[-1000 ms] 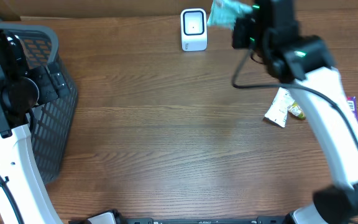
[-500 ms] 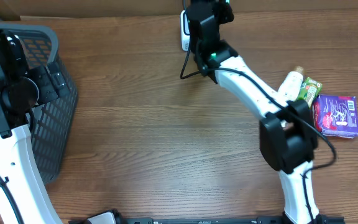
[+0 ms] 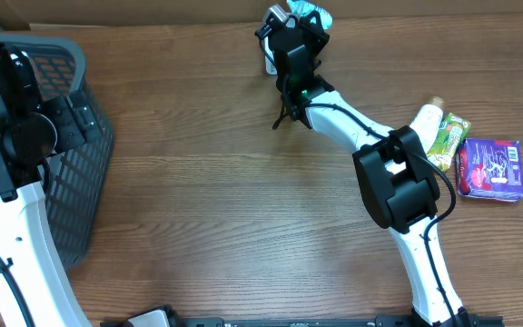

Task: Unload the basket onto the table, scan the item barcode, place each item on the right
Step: 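Hold the mint-green bag against the scanner face with the right gripper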

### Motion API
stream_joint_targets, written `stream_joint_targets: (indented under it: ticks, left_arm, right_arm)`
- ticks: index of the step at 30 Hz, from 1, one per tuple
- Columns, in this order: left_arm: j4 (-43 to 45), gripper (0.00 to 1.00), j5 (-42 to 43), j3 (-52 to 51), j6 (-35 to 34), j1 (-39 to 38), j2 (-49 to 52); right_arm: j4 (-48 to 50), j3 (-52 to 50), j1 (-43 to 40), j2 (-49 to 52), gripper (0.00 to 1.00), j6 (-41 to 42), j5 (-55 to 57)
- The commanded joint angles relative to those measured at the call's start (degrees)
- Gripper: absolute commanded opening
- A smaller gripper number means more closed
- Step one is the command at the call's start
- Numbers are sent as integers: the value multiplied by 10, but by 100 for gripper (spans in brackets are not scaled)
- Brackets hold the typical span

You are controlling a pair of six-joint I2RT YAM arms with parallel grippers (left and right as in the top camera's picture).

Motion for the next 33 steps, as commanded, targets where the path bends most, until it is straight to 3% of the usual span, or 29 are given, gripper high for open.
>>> stream_joint_targets:
  ticks: [1,9,33]
  left_arm:
    - [0,100,3,9,-6,2,1]
    - [0,99,3,10,-6,2,1]
    - [0,100,3,10,-6,2,1]
  right_arm:
    - [9,12,2,-10,4,-42,-17]
    - [-37,12,19,-10,4,-52,-13]
    - [7,12,34,-10,4,-77,19]
